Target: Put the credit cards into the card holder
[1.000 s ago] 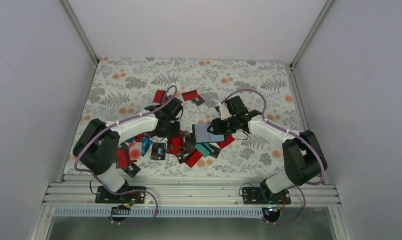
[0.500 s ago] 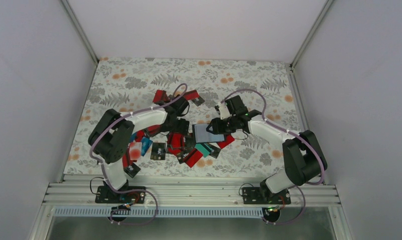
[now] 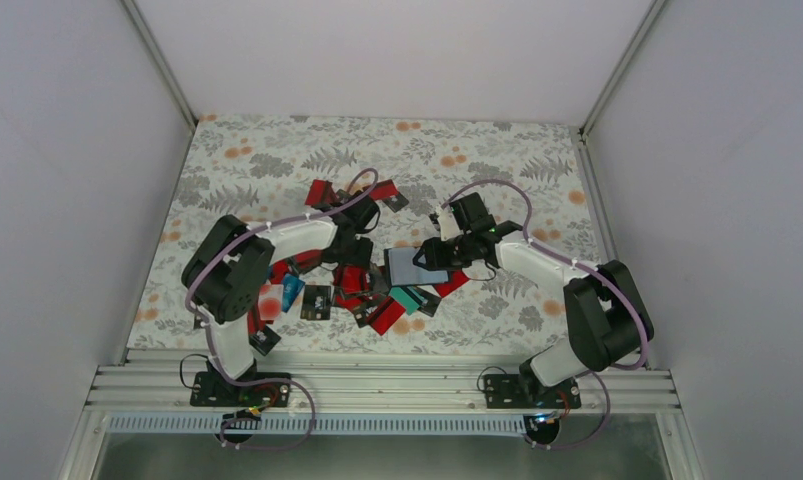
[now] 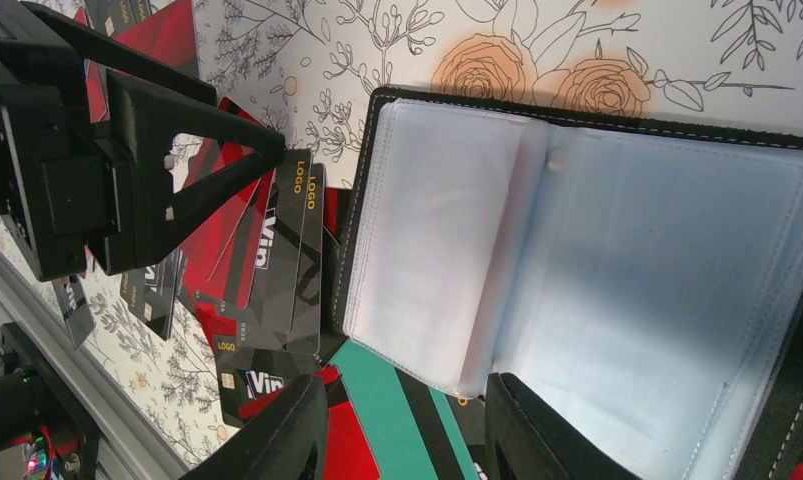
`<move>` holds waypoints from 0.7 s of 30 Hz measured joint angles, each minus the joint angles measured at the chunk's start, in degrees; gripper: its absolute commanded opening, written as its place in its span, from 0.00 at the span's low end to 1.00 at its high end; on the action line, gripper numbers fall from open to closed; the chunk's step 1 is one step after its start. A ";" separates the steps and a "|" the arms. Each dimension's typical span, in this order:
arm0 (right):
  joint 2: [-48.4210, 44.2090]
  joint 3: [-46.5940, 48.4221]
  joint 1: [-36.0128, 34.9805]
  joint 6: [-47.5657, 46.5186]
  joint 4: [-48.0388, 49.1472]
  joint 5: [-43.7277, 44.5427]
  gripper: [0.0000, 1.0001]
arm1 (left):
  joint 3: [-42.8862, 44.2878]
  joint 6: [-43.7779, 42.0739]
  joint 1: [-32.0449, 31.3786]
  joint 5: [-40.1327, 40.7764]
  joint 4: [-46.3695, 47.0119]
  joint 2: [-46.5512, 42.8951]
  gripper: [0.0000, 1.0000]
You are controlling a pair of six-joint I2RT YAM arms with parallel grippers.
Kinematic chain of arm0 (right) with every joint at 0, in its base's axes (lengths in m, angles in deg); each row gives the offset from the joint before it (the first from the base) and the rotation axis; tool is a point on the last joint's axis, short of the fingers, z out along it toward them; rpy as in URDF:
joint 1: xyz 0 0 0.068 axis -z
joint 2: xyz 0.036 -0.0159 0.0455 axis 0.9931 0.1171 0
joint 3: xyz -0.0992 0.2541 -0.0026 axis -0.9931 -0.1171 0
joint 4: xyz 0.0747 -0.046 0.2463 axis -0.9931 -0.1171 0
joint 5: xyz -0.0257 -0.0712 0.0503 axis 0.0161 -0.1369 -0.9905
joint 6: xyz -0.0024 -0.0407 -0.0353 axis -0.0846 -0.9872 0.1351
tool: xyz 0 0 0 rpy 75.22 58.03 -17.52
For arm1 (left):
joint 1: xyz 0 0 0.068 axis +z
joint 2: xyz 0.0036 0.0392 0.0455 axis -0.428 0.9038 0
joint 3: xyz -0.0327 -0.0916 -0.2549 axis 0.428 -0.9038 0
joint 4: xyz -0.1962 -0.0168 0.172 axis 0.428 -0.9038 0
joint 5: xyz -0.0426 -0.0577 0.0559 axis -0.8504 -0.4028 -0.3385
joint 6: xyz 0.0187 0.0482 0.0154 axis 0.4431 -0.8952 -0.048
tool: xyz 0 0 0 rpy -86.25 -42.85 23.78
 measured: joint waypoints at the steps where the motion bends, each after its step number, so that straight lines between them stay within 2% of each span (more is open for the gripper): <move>1: 0.00 0.00 0.00 -0.04 0.00 0.00 0.42 | -0.70 0.09 0.00 0.17 0.57 -0.42 0.62; 9: 0.00 0.00 0.02 -0.04 -0.07 0.37 0.42 | -4.61 0.39 0.00 0.85 4.81 -2.86 0.51; 21: 0.00 0.02 0.02 0.13 -0.11 -1.27 0.42 | -5.14 1.44 0.20 -2.62 5.05 -4.11 0.45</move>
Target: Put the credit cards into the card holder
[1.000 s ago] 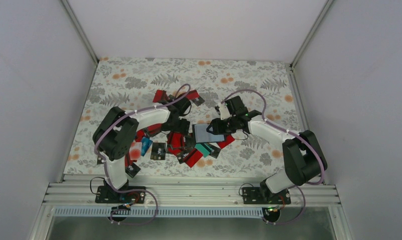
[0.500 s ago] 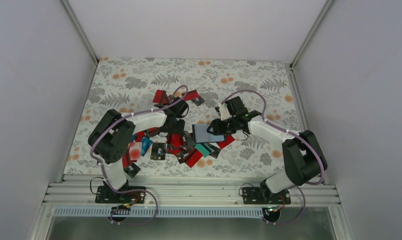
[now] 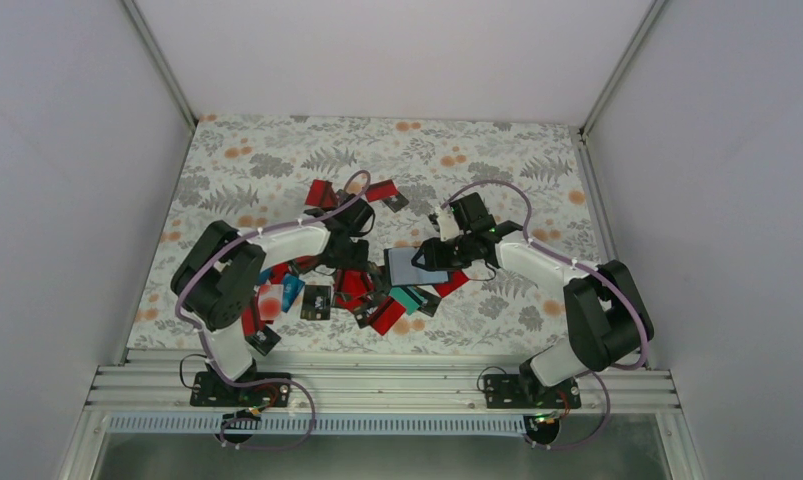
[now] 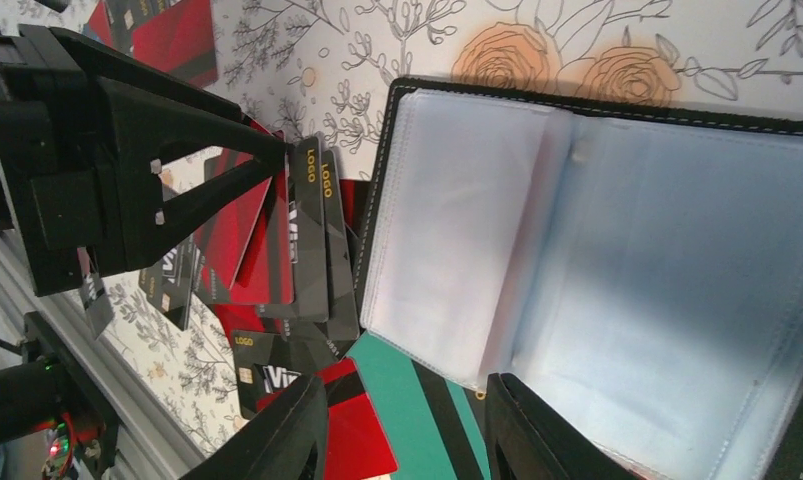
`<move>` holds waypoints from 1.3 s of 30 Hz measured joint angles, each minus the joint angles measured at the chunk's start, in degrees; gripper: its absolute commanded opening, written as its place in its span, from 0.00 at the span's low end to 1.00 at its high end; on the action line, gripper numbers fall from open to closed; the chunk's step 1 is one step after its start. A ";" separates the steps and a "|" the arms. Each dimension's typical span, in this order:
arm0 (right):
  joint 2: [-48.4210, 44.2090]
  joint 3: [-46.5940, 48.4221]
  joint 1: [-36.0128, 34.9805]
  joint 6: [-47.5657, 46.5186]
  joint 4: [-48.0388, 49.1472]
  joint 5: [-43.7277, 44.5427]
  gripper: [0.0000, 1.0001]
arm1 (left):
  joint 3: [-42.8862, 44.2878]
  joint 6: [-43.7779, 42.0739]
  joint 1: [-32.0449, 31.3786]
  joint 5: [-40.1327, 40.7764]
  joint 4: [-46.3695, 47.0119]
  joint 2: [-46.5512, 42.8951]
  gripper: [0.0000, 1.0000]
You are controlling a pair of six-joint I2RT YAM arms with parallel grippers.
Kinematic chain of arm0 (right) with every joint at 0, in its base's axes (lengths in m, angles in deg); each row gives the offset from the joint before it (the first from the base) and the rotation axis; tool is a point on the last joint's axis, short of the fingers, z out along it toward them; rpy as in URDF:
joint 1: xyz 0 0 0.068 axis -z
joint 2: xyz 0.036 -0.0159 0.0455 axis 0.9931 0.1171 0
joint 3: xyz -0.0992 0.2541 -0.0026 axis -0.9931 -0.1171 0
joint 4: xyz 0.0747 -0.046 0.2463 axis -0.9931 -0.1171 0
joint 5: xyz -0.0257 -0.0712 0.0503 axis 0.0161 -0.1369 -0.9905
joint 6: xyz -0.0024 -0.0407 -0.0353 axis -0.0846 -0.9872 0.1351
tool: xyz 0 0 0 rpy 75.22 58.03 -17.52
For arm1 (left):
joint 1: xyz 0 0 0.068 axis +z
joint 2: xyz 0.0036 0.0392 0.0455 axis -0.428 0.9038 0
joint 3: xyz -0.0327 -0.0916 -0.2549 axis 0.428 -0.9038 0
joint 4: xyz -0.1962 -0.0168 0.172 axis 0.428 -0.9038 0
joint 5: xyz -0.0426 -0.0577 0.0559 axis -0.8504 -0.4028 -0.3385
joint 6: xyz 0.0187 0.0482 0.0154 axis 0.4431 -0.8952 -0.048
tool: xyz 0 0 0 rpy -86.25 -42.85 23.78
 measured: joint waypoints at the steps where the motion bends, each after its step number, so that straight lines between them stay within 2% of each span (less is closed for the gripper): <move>1: 0.00 0.00 0.00 0.02 0.00 -0.44 0.42 | 0.00 0.04 0.02 -0.74 -0.31 -0.13 0.45; 15: 1.44 1.27 -2.16 -0.24 0.66 -7.41 0.44 | -1.40 0.44 -0.11 -4.66 -4.70 -5.77 0.41; 26: 13.00 11.87 -8.52 -0.61 2.51 -9.62 0.44 | -8.68 2.84 0.09 -3.30 -5.70 -14.36 0.23; 32: 21.64 17.27 -8.83 -0.85 2.10 -8.72 0.44 | -10.25 2.80 0.92 -3.10 -2.69 -12.59 0.14; 39: 26.69 19.78 -8.92 -1.09 1.18 -7.65 0.44 | -6.27 1.29 1.31 -3.28 -0.15 -6.71 0.12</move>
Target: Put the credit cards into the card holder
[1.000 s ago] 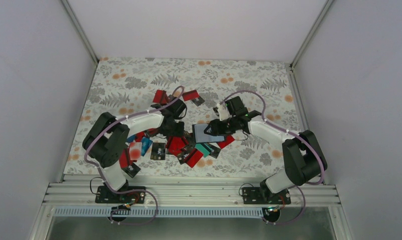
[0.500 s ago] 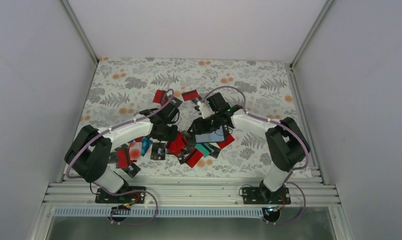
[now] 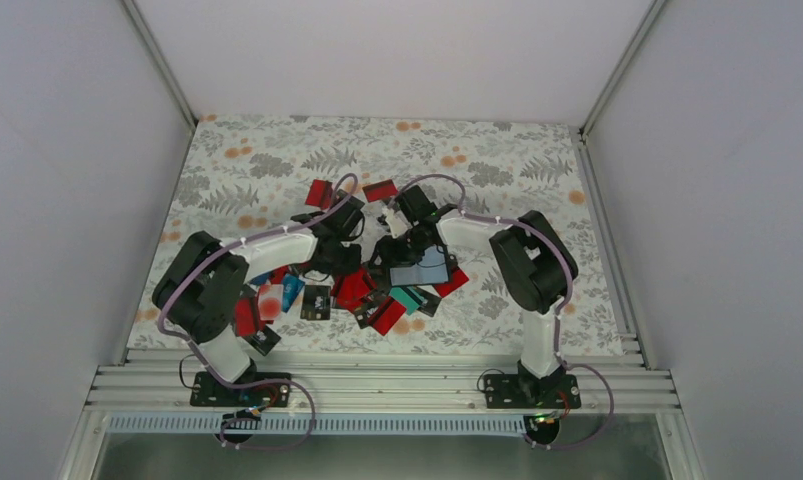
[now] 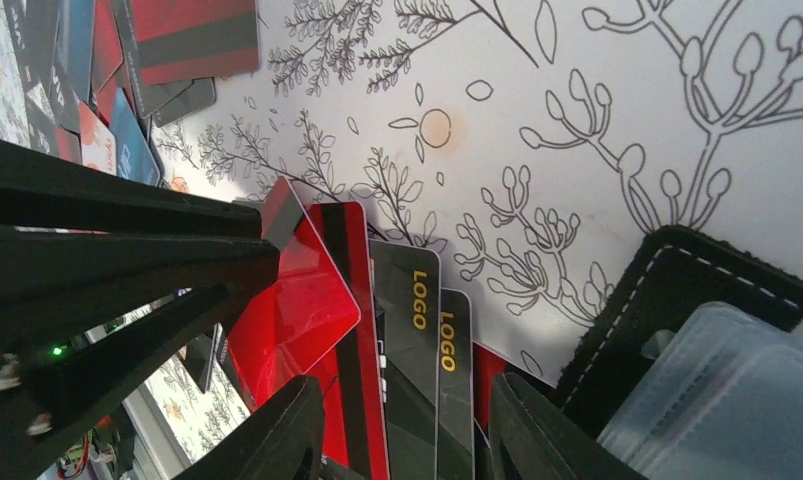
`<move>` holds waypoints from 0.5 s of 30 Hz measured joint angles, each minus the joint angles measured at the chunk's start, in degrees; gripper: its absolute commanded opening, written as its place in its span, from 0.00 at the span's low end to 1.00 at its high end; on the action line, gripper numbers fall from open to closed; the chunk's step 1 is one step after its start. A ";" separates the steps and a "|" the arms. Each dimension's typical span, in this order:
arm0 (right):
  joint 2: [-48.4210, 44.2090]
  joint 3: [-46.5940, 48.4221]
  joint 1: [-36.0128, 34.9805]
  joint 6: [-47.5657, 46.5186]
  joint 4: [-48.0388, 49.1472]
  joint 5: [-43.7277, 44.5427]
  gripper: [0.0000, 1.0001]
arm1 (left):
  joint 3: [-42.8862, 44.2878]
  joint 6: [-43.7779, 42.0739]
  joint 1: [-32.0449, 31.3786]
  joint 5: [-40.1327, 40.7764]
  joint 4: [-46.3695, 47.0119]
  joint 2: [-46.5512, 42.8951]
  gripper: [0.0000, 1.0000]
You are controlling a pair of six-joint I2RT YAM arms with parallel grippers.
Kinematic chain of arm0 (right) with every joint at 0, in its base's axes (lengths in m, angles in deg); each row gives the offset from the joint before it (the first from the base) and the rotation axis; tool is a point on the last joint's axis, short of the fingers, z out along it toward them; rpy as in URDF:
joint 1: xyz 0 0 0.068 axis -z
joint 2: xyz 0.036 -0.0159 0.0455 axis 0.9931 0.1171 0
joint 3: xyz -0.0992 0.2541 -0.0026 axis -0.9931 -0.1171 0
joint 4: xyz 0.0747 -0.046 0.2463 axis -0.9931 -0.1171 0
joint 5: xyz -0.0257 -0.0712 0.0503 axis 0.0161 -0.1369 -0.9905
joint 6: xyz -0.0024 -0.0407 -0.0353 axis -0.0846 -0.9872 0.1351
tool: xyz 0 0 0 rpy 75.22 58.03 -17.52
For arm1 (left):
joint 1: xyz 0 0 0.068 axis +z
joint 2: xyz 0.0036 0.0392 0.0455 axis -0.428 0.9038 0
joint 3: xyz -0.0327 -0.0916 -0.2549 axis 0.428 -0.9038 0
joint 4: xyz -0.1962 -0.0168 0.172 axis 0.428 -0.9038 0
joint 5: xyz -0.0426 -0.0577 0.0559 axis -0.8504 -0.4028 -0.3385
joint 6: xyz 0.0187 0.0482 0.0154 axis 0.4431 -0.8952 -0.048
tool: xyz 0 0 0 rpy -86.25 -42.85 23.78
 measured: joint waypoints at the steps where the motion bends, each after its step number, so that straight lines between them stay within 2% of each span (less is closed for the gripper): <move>1: 0.09 0.00 0.00 0.00 -0.26 0.15 0.44 | 0.70 -0.24 0.00 -0.13 0.20 0.33 0.12; 9: 0.07 -0.04 -0.02 0.04 -0.96 0.52 0.44 | 4.81 -2.45 0.20 -2.62 2.49 3.65 0.10; 15: -1.68 -1.62 -0.04 0.81 -0.96 1.01 0.44 | 3.76 -3.10 0.39 -4.44 5.97 6.40 0.09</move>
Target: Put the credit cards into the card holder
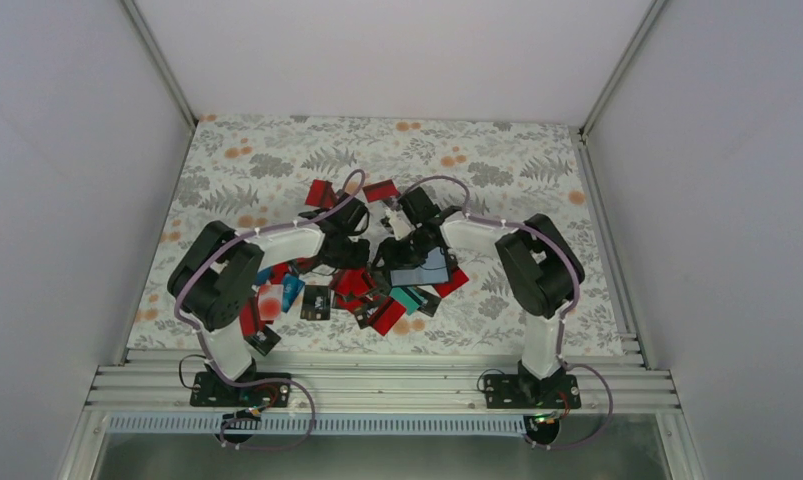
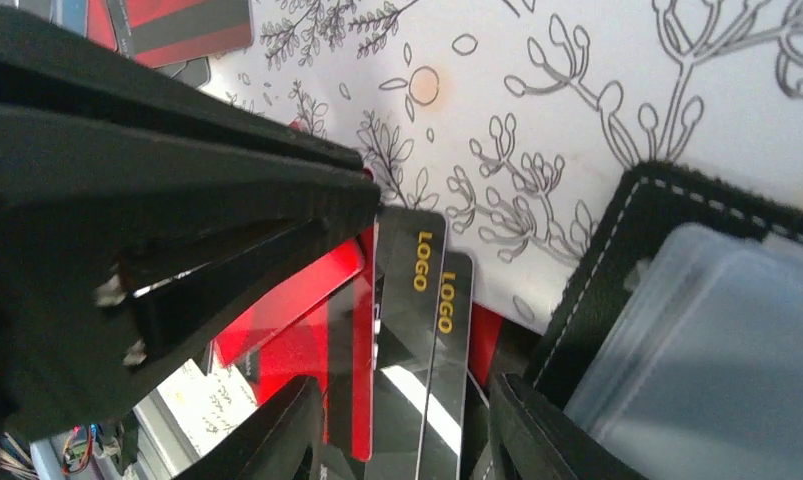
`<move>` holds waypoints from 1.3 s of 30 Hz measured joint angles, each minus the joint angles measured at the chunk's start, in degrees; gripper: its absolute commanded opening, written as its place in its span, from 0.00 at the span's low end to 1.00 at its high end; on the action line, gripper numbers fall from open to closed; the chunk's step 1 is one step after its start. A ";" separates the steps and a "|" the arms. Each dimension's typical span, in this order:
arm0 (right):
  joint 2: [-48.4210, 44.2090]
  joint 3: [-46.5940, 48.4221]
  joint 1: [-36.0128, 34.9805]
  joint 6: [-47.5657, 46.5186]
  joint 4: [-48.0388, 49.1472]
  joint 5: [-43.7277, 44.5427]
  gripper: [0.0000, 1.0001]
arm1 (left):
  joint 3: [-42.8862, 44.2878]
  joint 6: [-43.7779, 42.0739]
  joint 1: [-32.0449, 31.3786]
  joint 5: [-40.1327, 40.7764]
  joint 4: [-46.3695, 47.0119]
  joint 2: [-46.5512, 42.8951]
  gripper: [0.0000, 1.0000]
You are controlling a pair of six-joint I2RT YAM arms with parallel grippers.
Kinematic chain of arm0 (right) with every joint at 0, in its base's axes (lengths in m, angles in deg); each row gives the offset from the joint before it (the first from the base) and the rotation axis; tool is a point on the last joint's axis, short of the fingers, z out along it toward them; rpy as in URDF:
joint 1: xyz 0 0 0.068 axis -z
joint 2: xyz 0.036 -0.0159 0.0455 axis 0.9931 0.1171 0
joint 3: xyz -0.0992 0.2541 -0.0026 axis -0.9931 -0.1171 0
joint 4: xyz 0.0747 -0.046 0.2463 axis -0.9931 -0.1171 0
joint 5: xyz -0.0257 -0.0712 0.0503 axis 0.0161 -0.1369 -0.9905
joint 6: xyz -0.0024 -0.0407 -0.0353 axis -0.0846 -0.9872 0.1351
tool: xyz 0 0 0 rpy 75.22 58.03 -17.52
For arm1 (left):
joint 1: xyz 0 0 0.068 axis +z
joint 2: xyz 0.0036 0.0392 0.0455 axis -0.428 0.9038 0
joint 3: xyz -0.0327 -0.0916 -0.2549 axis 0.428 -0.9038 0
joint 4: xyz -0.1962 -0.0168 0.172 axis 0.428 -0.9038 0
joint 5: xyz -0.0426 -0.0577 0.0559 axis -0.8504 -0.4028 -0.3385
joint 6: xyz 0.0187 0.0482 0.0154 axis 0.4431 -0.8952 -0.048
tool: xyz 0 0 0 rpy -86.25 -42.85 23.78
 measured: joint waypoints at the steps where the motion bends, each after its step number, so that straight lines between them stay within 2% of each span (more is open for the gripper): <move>1: -0.57 -0.39 0.00 0.33 -0.04 0.09 0.44 | -0.46 0.00 0.11 -0.39 0.74 -0.24 0.09; 9: -9.49 -9.44 -0.07 6.43 0.90 0.57 0.44 | -4.20 -0.17 0.24 -1.40 6.84 -1.60 0.09; 18: -22.99 -24.55 -3.08 25.57 11.98 0.59 0.42 | -6.19 -0.42 0.26 -2.12 11.28 -1.79 0.09; 27: -22.25 -31.69 -6.69 43.30 24.09 2.43 0.39 | -7.72 -0.87 0.26 -2.32 13.35 -2.47 0.07; 33: -22.14 -31.74 -6.71 47.65 26.67 5.33 0.38 | -7.87 -1.27 0.35 -2.34 12.52 -3.10 0.07; 39: -22.49 -31.65 -6.71 48.37 26.56 8.59 0.38 | -6.80 -1.75 0.28 -2.29 5.01 -4.55 0.07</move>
